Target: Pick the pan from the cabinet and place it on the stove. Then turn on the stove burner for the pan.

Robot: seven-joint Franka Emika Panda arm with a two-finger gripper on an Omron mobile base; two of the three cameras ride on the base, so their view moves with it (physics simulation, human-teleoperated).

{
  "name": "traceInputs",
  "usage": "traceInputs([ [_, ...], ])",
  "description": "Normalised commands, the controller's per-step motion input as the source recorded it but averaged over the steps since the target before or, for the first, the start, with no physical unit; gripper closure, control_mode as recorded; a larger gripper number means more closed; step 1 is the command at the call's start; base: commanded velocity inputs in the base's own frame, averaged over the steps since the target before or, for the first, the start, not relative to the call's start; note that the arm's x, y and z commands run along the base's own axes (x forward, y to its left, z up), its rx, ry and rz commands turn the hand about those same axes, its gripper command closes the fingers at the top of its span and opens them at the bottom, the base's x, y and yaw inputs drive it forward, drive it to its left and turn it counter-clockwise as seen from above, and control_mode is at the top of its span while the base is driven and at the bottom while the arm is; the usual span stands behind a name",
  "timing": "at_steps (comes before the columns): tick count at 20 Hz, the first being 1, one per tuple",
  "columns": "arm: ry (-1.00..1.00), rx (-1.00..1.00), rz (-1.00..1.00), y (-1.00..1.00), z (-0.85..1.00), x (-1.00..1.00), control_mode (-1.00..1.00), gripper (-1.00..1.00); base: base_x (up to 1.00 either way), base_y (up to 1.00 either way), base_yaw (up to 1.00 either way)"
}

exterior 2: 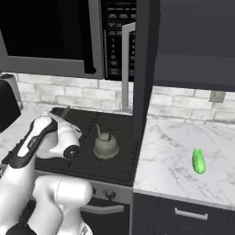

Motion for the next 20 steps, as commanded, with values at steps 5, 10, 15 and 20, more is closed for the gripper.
traceInputs([
  [5,-0.19,0.00,0.06,0.00,-0.74,0.44,-1.00,1.00,0.00,0.00,0.00],
  [10,-0.18,0.00,0.03,0.00,-0.66,0.42,-1.00,1.00,0.00,0.00,0.00],
  [15,-0.03,-0.06,0.01,0.00,-0.29,0.24,-1.00,1.00,0.00,0.00,0.00],
  [20,-0.10,-0.06,0.00,0.00,-0.01,0.01,-1.00,1.00,0.00,0.00,0.00],
])
